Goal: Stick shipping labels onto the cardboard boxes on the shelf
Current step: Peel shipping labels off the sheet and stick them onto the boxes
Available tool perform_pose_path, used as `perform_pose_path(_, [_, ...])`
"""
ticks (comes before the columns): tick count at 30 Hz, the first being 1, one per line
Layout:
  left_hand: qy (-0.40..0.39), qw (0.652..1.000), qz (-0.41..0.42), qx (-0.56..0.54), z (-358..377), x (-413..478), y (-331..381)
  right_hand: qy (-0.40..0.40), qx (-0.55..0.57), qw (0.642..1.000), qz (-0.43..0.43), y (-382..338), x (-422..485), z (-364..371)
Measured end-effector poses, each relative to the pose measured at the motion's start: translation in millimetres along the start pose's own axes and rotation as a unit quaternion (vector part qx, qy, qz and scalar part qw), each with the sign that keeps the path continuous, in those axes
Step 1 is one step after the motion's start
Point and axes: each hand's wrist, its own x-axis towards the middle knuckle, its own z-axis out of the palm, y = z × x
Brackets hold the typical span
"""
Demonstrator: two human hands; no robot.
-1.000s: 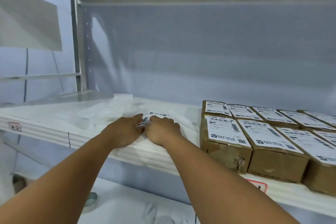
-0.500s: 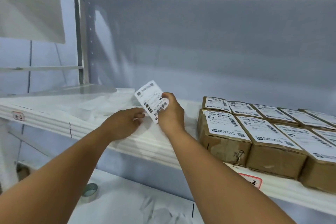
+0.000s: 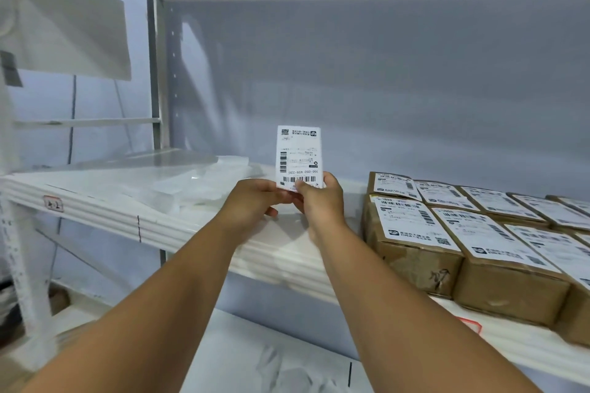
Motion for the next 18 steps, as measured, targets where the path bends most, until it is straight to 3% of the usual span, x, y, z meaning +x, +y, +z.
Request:
perform_pose_path(10, [0.089,0.995,0.005,-0.038,-6.0,-2.5,-3.8,0.002,0.038,0.999,0.006,-4.6,-3.2,-4.6])
perform_pose_path(18, [0.09,0.996,0.002,-0.011,-4.4,-1.2,-5.1,-0.002,0.051,0.999,0.013,-5.7,-4.0,-4.6])
